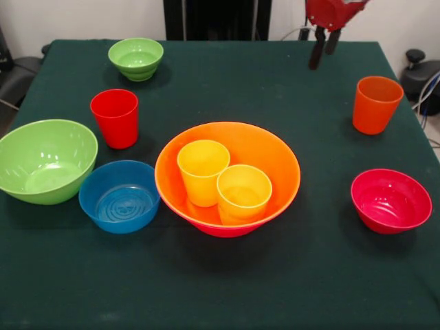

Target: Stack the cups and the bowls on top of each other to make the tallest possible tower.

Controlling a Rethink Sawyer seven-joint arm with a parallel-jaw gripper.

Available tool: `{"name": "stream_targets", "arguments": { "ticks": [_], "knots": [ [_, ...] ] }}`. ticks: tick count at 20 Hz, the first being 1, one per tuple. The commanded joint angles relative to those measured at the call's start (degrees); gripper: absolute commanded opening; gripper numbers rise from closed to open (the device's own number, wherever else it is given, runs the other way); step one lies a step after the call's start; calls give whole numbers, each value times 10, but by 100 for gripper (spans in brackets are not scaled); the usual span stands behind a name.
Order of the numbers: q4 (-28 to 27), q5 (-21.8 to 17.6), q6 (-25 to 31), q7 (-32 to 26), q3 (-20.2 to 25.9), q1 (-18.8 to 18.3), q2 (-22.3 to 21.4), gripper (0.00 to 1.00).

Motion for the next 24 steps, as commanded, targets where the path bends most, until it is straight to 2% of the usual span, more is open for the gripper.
{"name": "stream_targets", "arguments": {
  "ticks": [1,6,16,24],
  "knots": [
    [38,14,-59,83,63,-13,21,100],
    [-6,20,-27,133,58,8,46,100],
    [-41,38,-18,162,60,24,70,100],
    [-36,55,-25,159,61,36,73,100]
  ]
}}
